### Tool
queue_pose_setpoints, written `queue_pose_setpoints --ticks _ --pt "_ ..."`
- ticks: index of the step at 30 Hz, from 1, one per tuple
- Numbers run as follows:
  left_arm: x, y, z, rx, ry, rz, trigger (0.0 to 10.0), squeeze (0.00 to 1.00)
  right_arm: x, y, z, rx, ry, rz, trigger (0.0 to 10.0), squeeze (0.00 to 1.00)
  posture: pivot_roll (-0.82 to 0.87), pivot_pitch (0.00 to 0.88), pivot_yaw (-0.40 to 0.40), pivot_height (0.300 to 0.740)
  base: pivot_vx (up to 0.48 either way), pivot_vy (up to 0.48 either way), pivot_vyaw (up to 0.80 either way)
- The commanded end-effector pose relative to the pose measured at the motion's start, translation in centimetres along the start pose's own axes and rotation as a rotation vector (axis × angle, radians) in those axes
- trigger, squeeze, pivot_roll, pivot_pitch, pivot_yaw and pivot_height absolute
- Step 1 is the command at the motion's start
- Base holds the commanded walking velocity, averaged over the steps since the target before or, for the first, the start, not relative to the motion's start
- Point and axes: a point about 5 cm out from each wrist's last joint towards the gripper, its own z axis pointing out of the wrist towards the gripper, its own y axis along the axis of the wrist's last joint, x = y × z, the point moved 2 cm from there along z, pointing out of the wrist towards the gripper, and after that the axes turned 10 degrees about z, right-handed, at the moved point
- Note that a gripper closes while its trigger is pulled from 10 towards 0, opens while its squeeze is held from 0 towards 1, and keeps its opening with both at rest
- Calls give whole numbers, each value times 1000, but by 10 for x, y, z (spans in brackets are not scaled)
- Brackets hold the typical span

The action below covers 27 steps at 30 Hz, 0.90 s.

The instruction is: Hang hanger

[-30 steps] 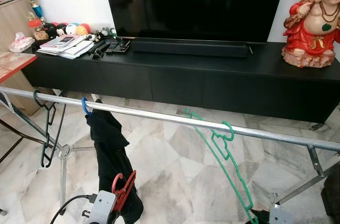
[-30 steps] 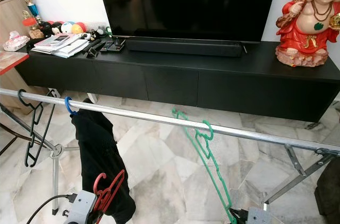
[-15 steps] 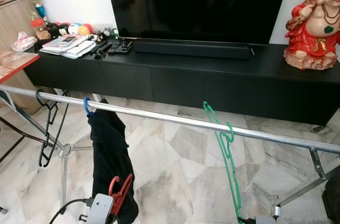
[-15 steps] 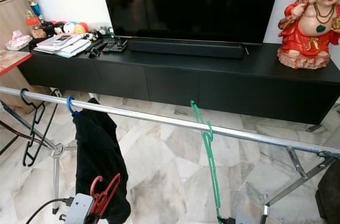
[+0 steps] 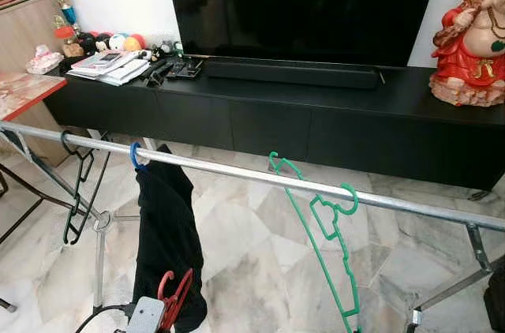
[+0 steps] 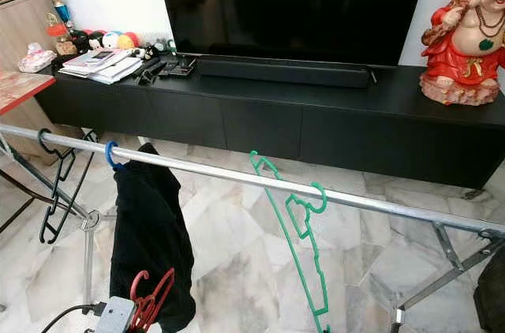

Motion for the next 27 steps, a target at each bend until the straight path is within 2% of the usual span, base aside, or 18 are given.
queue_pose_setpoints --ticks 1,8,13,18,19,21,24,27 --pt "5 -5 -2 16 11 -5 10000 0 1 15 1 -86 16 48 10000 0 31 30 65 740 0 0 0" --pt "3 -3 -1 12 4 -5 10000 0 7 29 2 -148 58 1 10000 0 33 30 65 740 0 0 0" --pt "3 -4 -1 14 5 -4 10000 0 8 28 2 -142 64 -17 10000 0 35 31 65 740 0 0 0" --pt "3 -5 -2 18 2 -3 10000 0 7 23 4 -87 21 -38 10000 0 40 34 63 740 0 0 0" --pt "3 -5 -2 19 1 -3 10000 0 7 24 4 -92 20 -10 10000 0 40 34 62 740 0 0 0" --pt "3 -6 -2 23 1 -4 10000 0 5 32 5 -127 2 128 10000 0 40 35 61 740 0 0 0" --pt "1 -7 -2 26 -2 -6 10000 0 -1 38 4 -170 -24 229 10000 0 37 38 61 740 0 0 0" --pt "1 -8 -2 28 -5 -6 10000 0 -3 40 4 -192 -25 283 10000 0 37 39 62 740 0 0 0"
